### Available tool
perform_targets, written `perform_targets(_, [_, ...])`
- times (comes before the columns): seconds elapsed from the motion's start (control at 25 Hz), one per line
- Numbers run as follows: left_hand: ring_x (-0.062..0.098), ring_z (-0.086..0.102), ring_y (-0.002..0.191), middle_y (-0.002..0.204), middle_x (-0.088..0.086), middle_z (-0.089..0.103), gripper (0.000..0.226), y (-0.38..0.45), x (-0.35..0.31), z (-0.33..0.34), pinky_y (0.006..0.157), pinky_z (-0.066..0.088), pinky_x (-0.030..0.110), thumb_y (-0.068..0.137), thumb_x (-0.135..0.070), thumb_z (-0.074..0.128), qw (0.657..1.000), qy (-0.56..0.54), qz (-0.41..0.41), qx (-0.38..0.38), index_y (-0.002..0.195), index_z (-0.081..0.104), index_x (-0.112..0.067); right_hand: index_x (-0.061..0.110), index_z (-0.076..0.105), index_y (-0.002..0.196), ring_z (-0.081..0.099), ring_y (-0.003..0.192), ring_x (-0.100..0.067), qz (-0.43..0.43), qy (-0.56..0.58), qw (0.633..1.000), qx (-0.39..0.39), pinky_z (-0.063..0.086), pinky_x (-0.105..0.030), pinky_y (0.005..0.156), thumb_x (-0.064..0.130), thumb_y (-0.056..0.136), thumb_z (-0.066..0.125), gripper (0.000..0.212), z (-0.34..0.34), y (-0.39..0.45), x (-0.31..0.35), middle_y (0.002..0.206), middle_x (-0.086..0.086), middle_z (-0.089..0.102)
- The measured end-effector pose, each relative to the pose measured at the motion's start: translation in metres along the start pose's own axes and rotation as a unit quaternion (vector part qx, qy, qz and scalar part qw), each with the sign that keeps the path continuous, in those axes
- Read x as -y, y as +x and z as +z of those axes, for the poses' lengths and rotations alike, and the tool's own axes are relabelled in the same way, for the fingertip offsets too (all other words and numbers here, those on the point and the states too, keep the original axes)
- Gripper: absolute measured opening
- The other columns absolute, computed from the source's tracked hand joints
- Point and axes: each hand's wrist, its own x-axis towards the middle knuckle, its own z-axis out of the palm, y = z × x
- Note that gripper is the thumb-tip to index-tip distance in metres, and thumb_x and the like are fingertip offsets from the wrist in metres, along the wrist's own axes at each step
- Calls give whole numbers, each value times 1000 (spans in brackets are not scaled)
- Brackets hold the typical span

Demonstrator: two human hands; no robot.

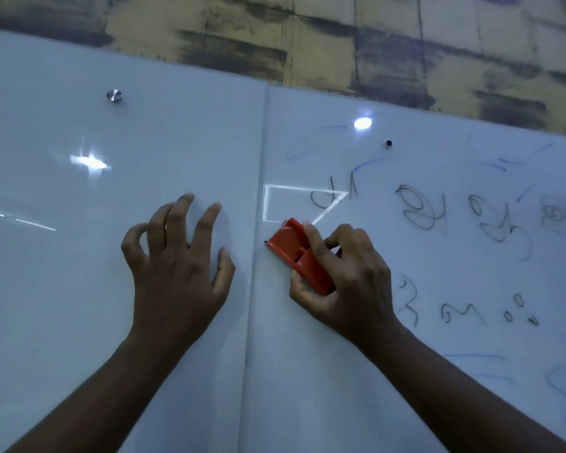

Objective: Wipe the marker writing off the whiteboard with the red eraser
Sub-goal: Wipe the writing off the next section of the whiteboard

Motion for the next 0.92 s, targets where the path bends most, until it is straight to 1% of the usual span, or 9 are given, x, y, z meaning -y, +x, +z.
perform_targets(0.08, [34,43,148,156,14,47,56,24,-1,0,112,26,56,97,-33,44,1000,-4,8,-8,148,57,-13,12,67,136,50,79,-21,30,-5,999,-18,41,-28,61,41,83,72,61,3,16,-14,90,-6,55])
perform_targets(0.2, [32,34,156,163,15,42,60,69,-2,8,117,23,59,97,-34,43,999,-12,31,-17,151,53,-12,17,65,140,48,83,-21,118,-6,992,-49,43,-29,64,48,87,67,61,3,35,-46,91,-3,50])
perform_targets(0.36, [33,27,160,170,17,33,66,131,1,28,122,20,63,98,-31,35,996,-12,88,-19,158,45,-8,17,66,139,52,83,-21,269,2,957,-109,54,-39,67,57,88,62,64,3,52,-80,91,-1,50])
perform_targets(0.44, [32,27,161,170,17,33,66,138,-1,40,124,19,63,100,-29,30,996,-15,88,-32,160,42,-6,16,65,139,52,82,-22,313,5,940,-136,56,-43,69,58,87,62,66,6,60,-82,90,-1,51])
perform_targets(0.52, [32,28,160,170,17,34,66,133,-4,48,126,19,62,101,-29,27,996,-10,74,-46,162,39,-4,14,65,139,51,81,-21,299,4,945,-133,56,-43,67,55,87,63,65,13,66,-71,90,-1,51])
perform_targets(0.64, [32,31,159,170,16,34,68,131,-5,51,126,19,60,102,-31,26,996,-10,67,-55,162,37,-2,14,63,139,48,81,-20,200,9,974,-102,55,-43,64,54,87,62,65,31,75,-30,91,-1,50])
perform_targets(0.72, [33,29,160,171,17,32,69,134,-2,51,126,20,61,103,-34,24,996,-13,72,-50,163,35,-2,13,62,139,48,83,-17,145,18,985,-87,56,-40,65,56,88,58,67,44,84,-3,94,-1,52])
perform_targets(0.8, [33,27,160,172,16,30,69,133,0,52,126,21,61,104,-36,22,996,-17,80,-43,164,34,-3,10,63,137,48,82,-16,122,12,988,-92,55,-37,65,58,90,56,68,52,97,8,95,-3,55])
perform_targets(0.92, [31,30,159,171,14,31,67,133,2,52,126,20,58,104,-35,24,995,-15,81,-51,163,37,-4,11,61,140,51,85,-19,126,-5,988,-86,56,-41,70,55,90,60,67,54,124,-11,99,-5,56])
